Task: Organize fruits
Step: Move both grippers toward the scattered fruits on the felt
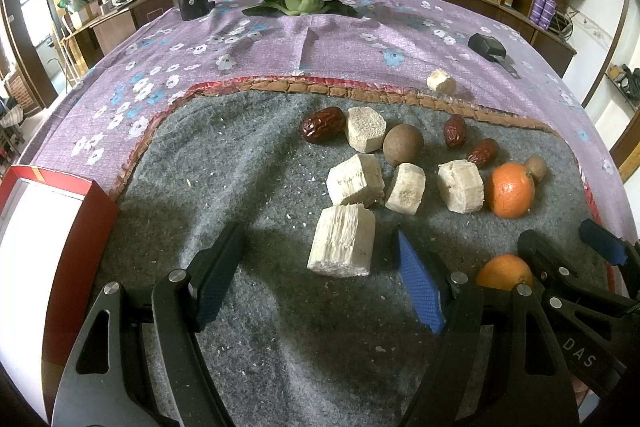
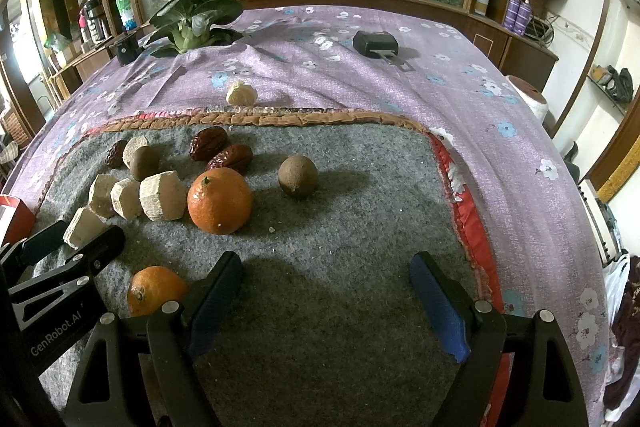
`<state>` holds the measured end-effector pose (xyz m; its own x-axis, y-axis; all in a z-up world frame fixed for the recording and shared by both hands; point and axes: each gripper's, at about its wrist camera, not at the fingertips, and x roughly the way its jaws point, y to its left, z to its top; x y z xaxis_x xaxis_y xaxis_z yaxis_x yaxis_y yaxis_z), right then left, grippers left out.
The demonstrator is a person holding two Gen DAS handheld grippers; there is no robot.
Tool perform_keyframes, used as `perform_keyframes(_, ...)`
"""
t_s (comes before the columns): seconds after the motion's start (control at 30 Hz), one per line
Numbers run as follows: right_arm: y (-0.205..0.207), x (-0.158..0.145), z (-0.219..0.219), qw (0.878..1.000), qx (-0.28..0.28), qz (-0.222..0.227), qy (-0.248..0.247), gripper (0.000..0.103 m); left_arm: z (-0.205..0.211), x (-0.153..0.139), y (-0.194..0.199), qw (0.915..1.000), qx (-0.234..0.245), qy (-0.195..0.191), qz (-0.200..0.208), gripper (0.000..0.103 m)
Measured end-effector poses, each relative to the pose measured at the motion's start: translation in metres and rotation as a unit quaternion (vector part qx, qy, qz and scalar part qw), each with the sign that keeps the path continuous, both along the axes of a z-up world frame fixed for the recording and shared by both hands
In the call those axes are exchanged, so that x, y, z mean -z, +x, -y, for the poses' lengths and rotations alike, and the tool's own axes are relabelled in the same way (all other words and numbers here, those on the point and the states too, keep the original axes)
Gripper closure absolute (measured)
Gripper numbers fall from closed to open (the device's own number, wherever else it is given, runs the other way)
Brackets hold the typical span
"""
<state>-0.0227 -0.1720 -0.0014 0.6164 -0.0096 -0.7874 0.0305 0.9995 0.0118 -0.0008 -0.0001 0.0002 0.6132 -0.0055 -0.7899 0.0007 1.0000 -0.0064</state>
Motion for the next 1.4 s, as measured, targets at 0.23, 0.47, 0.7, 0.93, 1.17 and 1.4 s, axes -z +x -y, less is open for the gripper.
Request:
perform_keyframes(0.23, 0.000, 0.000, 0.000, 1.000, -0.002, 0.000, 0.000, 0.017, 0.000, 0.000, 0.000, 1.0000, 0.000, 0.000, -0.001, 0.026)
perform_keyframes(0.47, -0.011, -0.007, 0.004, 0.999, -0.023, 0.006, -0.024, 0.018, -0.011, -0.006, -0.004, 0.9984, 0.043, -0.023, -0.029, 0.027)
perform_keyframes(0.7, -0.032, -0.032, 0.025, 0.999, -0.030, 0.038, 0.003, 0.018, -0.028, -0.022, -0.037, 0.9985, 0.054, -0.011, -0.009, 0.026)
perform_keyframes(0.93, -0.047, -0.048, 0.018, 0.997, -0.049, 0.065, 0.012, 0.018, -0.036, -0.030, -0.037, 0.9980, 0.054, -0.032, -0.008, 0.026)
perform_keyframes(1.17, -0.054, -0.049, 0.008, 0.995, -0.081, 0.060, 0.015, 0.019, -0.024, -0.030, -0.027, 0.9979, 0.061, -0.020, -0.006, 0.026)
perform_keyframes(1.4, -0.056, -0.041, 0.006, 0.995, -0.085, 0.048, 0.014, 0.019, -0.014, -0.025, -0.011, 0.9971, 0.072, -0.019, -0.016, 0.027)
